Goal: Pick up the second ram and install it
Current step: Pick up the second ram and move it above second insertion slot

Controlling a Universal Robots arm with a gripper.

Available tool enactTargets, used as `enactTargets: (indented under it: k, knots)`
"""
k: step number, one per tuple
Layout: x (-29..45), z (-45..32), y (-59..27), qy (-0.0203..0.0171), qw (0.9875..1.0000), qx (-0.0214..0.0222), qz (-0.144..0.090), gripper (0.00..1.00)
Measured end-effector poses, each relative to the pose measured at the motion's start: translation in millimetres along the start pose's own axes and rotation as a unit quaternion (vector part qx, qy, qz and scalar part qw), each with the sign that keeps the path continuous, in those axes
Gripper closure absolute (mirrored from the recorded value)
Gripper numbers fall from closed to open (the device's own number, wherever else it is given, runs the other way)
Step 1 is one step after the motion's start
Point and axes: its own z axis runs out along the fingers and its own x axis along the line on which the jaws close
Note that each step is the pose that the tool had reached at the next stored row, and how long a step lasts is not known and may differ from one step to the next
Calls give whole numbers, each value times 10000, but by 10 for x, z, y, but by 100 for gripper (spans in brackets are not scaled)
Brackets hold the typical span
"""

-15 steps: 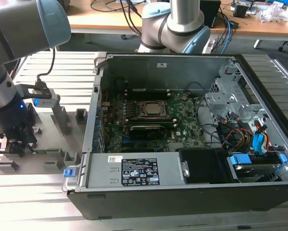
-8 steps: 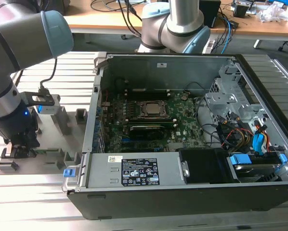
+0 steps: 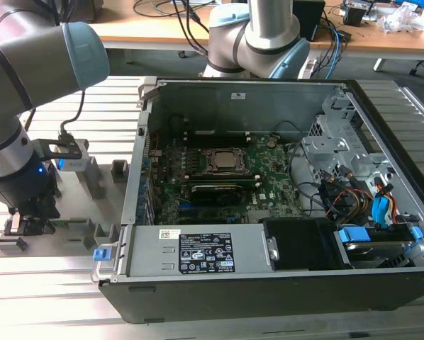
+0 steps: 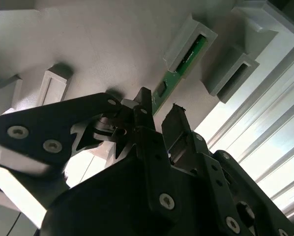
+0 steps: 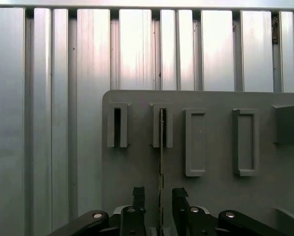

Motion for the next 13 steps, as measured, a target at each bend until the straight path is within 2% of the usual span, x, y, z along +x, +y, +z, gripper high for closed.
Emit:
enactTargets:
  k: [2, 3, 4, 13]
  knots:
    - [0, 1, 0, 0, 10000, 0, 0, 65]
    - [0, 1, 0, 0, 10000, 0, 0, 72]
    - [0, 1, 0, 0, 10000, 0, 0, 87]
    - [0, 5, 0, 0, 10000, 0, 0, 87]
